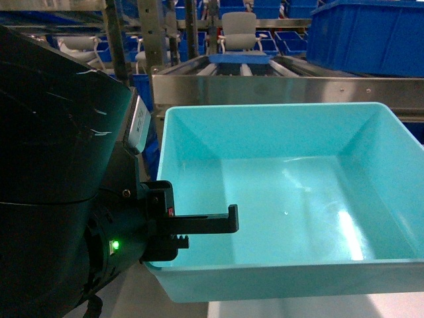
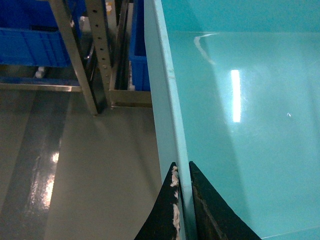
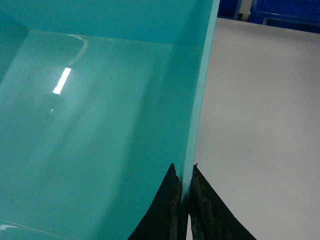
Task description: Organize blue bins on left shelf correctly
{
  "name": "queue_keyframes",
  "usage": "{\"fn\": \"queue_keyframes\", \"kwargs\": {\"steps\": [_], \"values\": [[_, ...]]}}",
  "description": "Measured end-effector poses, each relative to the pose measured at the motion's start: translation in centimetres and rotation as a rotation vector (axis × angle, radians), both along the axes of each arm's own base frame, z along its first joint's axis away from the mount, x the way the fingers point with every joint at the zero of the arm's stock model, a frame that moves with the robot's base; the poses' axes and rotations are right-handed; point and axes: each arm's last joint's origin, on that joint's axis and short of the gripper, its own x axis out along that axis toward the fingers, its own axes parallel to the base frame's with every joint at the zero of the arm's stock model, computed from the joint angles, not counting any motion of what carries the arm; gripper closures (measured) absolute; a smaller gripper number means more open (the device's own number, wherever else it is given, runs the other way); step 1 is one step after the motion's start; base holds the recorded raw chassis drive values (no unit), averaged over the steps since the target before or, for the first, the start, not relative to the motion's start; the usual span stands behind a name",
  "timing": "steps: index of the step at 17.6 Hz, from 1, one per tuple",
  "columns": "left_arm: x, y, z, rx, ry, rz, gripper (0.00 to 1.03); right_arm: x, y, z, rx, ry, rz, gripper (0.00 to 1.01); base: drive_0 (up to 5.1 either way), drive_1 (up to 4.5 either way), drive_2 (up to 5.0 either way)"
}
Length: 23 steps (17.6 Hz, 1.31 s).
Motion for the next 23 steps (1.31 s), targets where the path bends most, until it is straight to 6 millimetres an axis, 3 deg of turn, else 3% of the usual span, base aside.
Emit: {"fn": "queue_keyframes", "kwargs": {"steps": [9,23], "values": [[-0.01,0.01,-0.02,0.000,0.001,-0.001,1.01,-0.01,0.00,-0.02,0.000,0.003,0.000,0.98,-5.0,2.47,2.3],[-0.01,0.00,-0.01,0.000,0.000,-0.001,1.01,-0.03,0.00,-0.04,0.000,0.002,0.000,0.98,-4.6,3.90,0.9]]}}
